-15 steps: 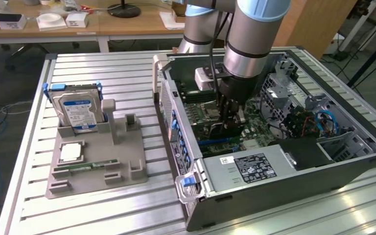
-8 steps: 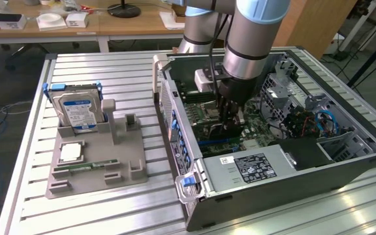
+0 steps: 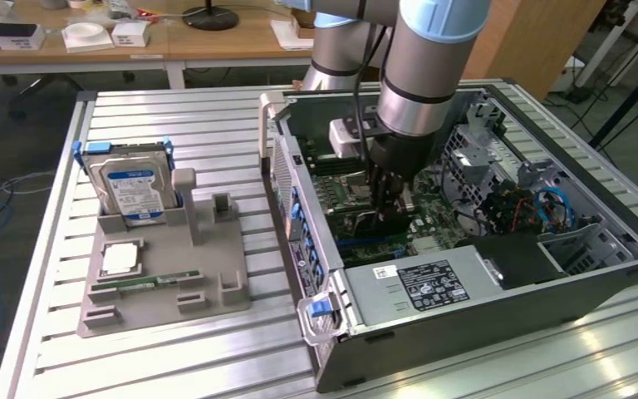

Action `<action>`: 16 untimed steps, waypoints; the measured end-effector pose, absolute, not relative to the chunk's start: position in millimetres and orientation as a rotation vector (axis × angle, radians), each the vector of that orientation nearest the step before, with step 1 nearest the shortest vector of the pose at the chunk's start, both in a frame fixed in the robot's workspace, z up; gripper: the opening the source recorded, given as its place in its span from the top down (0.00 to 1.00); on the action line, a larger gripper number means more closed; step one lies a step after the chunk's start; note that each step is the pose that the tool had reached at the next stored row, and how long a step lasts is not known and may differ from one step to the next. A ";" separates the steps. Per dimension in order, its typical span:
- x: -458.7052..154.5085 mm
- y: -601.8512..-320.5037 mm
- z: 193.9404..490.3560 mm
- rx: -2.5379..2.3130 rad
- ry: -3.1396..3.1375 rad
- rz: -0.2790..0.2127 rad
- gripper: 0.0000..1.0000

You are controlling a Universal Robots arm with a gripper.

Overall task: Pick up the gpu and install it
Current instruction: 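Insert the gpu into the slot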

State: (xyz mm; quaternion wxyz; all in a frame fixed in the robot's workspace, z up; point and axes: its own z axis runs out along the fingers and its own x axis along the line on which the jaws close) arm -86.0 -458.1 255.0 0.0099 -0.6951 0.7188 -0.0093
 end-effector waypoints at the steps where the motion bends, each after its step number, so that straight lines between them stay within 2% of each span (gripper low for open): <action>1: -86.0 -458.1 254.5 -2.170 2.244 -0.028 0.74; 16: -86.0 -458.0 259.0 -2.169 2.243 -0.027 0.74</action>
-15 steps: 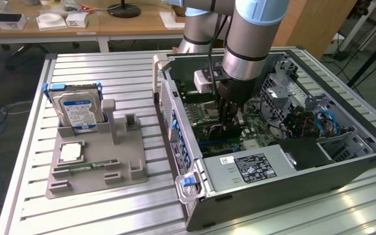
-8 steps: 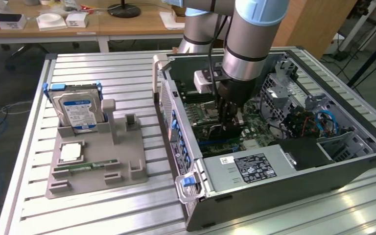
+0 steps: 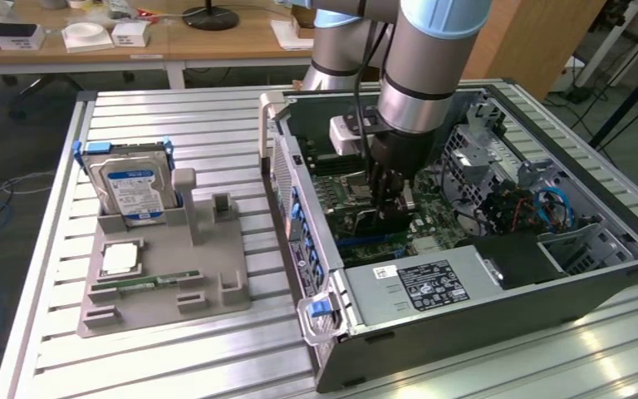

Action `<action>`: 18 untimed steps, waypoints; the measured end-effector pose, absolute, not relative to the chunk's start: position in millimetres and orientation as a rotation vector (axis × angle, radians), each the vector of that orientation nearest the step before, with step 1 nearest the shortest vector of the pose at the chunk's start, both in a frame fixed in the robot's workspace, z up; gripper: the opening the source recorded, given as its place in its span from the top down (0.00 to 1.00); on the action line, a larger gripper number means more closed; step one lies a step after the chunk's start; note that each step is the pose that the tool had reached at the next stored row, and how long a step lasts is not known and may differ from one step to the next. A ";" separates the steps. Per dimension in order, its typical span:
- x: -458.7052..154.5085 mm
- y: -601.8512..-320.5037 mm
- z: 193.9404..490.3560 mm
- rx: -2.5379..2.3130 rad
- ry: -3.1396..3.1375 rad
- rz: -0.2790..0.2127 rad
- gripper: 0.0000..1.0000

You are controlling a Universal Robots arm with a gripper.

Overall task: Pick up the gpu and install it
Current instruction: 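Insert the gpu into the slot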

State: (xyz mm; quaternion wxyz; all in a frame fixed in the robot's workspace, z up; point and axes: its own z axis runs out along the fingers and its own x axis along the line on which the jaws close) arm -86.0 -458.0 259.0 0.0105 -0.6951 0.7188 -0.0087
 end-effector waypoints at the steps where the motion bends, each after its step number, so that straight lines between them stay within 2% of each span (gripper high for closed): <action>1: -86.0 -458.0 259.0 -2.169 2.243 -0.027 0.74; 18: -86.2 -455.7 256.8 -2.169 2.242 -0.027 0.74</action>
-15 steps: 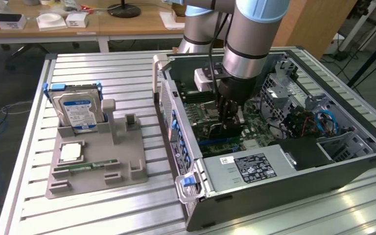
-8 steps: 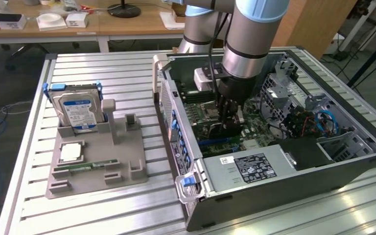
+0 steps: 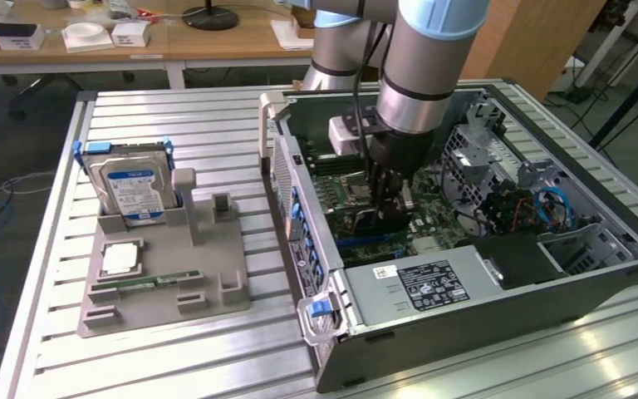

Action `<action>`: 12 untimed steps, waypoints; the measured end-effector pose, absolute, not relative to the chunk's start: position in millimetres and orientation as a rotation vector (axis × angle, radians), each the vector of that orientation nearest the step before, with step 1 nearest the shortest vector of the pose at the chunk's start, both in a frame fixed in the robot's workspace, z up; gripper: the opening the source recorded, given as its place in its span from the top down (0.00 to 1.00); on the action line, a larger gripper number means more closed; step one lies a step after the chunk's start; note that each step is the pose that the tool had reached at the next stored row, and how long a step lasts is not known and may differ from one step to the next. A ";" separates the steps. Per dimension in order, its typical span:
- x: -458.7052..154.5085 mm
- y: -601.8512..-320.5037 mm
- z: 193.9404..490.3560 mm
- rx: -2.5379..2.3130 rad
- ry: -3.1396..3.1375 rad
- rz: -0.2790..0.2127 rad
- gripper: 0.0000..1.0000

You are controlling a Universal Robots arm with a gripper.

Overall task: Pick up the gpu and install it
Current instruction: 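Insert the gpu into the slot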

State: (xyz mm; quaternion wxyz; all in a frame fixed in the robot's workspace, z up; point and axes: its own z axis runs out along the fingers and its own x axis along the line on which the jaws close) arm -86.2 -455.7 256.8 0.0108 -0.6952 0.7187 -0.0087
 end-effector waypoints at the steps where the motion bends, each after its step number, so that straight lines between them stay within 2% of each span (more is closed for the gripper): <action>1: -86.2 -455.7 256.4 -2.169 2.242 -0.027 0.74; 12: -86.4 -455.7 251.1 -2.169 2.243 -0.027 0.74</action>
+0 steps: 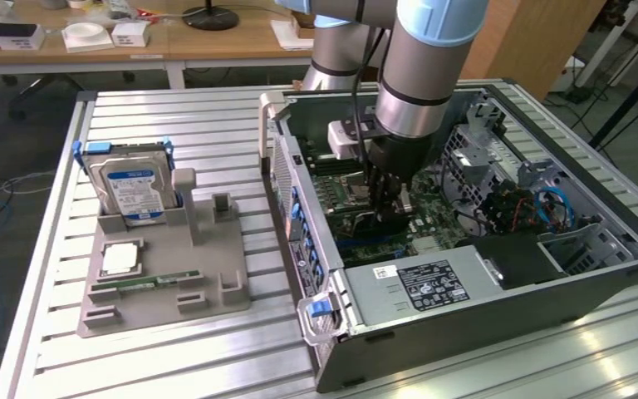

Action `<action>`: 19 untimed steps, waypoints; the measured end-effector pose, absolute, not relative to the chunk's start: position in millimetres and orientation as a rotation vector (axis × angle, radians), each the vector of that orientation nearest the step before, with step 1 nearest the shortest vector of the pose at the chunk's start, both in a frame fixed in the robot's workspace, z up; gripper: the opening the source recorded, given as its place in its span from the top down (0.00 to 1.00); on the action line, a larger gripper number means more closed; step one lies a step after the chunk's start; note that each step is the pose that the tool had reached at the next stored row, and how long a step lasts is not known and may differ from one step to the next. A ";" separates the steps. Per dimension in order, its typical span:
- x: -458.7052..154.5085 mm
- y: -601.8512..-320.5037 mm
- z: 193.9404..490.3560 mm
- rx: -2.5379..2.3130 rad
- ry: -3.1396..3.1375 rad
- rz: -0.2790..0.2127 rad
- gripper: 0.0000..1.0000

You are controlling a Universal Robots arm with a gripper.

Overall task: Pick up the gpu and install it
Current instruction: 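Insert the gpu into the slot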

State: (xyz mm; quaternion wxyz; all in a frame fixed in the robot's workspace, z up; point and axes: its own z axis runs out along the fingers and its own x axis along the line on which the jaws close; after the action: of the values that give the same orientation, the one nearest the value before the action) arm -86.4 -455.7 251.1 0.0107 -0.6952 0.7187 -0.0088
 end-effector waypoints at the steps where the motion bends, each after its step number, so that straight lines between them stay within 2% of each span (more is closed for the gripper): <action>1: -86.4 -455.7 251.1 -2.169 2.243 -0.027 0.74; 19: -87.9 -455.8 246.9 -2.170 2.243 -0.028 0.74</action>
State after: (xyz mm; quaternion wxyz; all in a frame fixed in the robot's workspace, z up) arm -87.9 -455.8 246.9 0.0104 -0.6952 0.7187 -0.0089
